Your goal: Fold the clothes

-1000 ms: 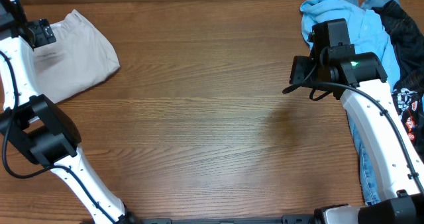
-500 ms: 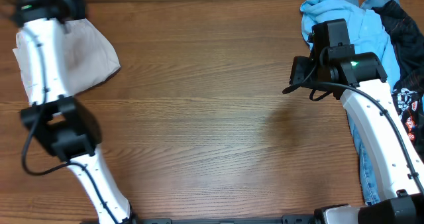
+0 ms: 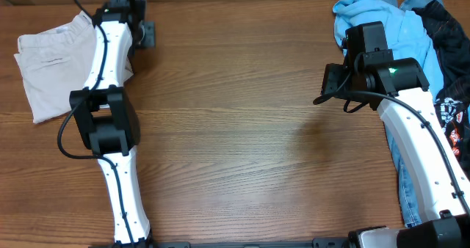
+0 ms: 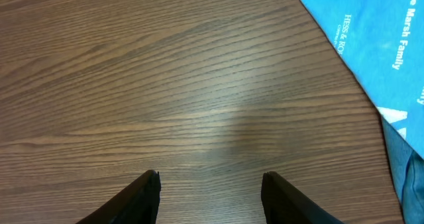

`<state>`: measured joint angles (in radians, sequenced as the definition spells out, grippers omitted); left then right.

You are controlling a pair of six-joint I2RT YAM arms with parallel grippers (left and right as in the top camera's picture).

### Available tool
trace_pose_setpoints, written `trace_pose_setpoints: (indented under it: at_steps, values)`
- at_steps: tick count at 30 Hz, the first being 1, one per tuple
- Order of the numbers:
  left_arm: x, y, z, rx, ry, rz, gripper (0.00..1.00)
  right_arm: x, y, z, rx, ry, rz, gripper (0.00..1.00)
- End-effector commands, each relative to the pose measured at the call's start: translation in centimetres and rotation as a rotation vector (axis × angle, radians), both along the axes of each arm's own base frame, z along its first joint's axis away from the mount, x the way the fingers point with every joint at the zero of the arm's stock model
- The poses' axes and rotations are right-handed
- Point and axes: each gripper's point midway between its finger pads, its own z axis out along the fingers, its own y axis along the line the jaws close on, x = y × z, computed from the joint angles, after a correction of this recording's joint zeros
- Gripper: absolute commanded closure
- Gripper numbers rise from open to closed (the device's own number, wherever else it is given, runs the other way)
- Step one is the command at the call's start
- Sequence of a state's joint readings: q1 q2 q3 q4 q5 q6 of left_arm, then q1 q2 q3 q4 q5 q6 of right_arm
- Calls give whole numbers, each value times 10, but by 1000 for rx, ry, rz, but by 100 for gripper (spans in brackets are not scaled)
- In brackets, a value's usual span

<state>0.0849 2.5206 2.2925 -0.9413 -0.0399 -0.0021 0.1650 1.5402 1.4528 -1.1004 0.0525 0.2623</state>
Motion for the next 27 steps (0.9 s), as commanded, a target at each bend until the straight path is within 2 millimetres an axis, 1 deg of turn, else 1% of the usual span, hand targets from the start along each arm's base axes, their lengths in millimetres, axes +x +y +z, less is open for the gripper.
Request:
trace_pose_setpoints:
  at_steps: [1, 3, 5, 6, 9, 16, 21, 25, 27]
  values:
    - [-20, 29, -21, 14, 86, 143, 96, 2, -2, 3, 0, -11, -16, 47]
    - [-37, 40, -39, 20, 166, 184, 96, 2, -2, 3, 0, -10, -16, 47]
    - [-53, 49, -51, 14, 233, 205, 96, 1, -2, 3, -1, -7, -16, 47]
    - [-59, 54, -53, 14, 252, 222, 96, 1, -2, 3, -1, -4, -16, 47]
    - [-80, 79, -55, 41, 310, 350, 96, 0, -3, 2, -2, 1, -16, 47]
    - [-124, 114, -55, 12, 426, 538, 96, -1, -3, 2, -3, 2, -15, 47]
    - [-147, 132, -53, 19, 488, 580, 96, 0, -3, 2, -6, 0, -17, 47]
    - [-149, 134, -53, 19, 498, 563, 96, 0, -3, 2, -5, -4, -18, 47]
    - [-146, 130, -52, 21, 495, 532, 96, 1, -3, 3, -4, -6, -17, 47]
